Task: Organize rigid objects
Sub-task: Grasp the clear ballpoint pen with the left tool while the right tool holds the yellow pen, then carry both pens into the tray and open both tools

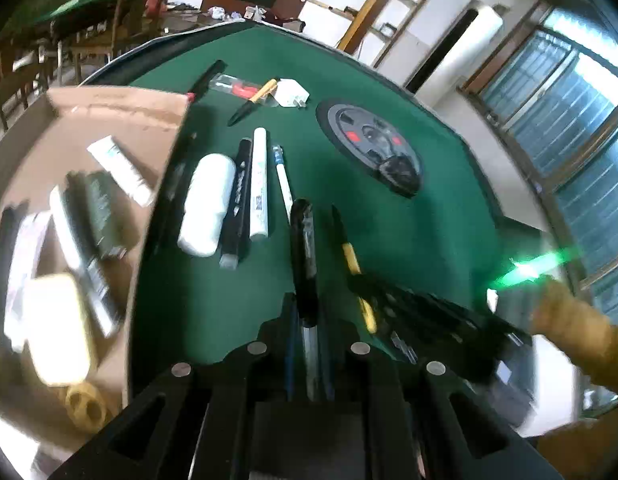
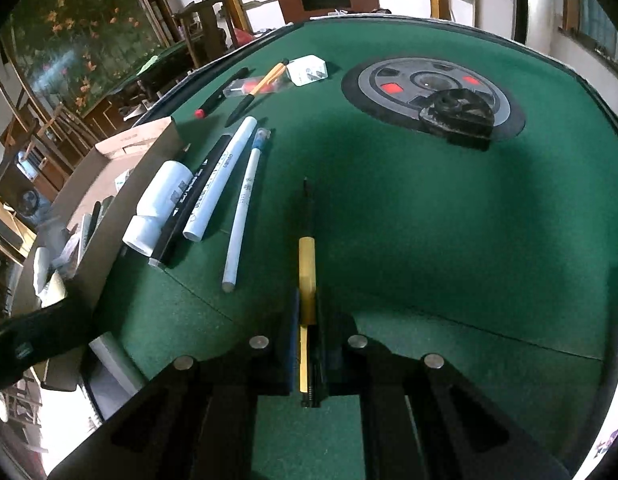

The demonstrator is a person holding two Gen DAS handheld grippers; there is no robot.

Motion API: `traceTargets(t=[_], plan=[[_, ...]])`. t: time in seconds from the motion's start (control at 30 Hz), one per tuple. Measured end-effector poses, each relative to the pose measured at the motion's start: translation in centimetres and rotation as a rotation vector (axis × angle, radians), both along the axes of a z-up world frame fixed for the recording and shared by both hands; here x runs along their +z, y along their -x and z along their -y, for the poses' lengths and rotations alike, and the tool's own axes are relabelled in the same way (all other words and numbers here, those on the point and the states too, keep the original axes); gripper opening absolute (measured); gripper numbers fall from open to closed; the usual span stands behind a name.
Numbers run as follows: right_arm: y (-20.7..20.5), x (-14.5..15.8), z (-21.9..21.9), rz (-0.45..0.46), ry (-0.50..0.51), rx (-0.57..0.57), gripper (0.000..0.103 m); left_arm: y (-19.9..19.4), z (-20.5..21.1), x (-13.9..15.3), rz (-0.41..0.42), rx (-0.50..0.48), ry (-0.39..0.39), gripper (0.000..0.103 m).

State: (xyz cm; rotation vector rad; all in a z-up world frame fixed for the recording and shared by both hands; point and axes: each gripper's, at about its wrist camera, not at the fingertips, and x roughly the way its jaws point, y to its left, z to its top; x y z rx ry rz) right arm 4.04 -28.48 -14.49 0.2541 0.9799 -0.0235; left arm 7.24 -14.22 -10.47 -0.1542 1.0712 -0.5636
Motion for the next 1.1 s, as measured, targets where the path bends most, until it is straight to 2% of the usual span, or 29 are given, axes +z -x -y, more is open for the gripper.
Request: traceTargets(t=[0.1, 0.27, 0.43, 0.5, 0.53, 0.57, 0.63, 0.7, 0.77, 0.8, 0.9, 1.0, 1.1], plan=[[0.3, 0.0, 0.3, 0.000, -0.015, -0.001, 0.008, -1.1, 2.0, -1.6, -0.016, -0.005, -0.061, 0.008], [0.7, 0.0, 0.5, 0.008, -0.017, 0.003, 0.008, -1.5, 4.0, -4.0, 0.004, -0.009, -0.169, 0.009], [1.0, 0.0, 0.5, 0.010, -0.001, 0.004, 0.008, -0.4, 5.1, -4.9, 0.087, -0.035, -0.267, 0.012], [1.0, 0.0, 0.5, 0.015, -0.002, 0.007, 0.008, 0.3, 5.5, -5.1, 0.130, -0.054, -0.325, 0.020], [1.0, 0.0, 0.6, 0.016, -0.010, 0.006, 0.008, 0.9, 5.6, -5.2, 0.151, -0.056, -0.372, 0.032], [1.1, 0.0, 0.8, 0.019, -0.021, 0.005, 0.008, 1.4, 5.6, -5.0, 0.160, -0.052, -0.396, 0.050], [1.1, -0.1, 1.0, 0.019, -0.032, 0.008, 0.008, 2.3, 5.4, -5.0, 0.179, -0.059, -0.393, 0.054], [1.2, 0.0, 0.8, 0.020, -0.026, 0.010, 0.008, 2.6, 5.3, -5.3, 0.181, -0.052, -0.376, 0.049], [1.1, 0.0, 0.7, 0.020, -0.017, 0.009, 0.008, 2.6, 5.3, -4.9, 0.171, -0.065, -0.348, 0.015], [1.2, 0.0, 0.7, 0.021, -0.015, 0.009, 0.008, 2.6, 5.7, -4.9, 0.181, -0.064, -0.362, 0.011], [1.2, 0.0, 0.8, 0.028, -0.027, -0.004, 0.008, 2.5, 5.6, -4.8, 0.192, -0.056, -0.347, 0.007], [1.6, 0.2, 1.2, 0.052, -0.062, -0.018, 0.008, 1.6, 3.5, -4.0, 0.121, -0.022, -0.179, 0.007], [2.0, 1.2, 1.2, 0.086, -0.071, -0.026, 0.008, 1.4, 1.5, -2.8, 0.091, 0.023, -0.104, 0.007]])
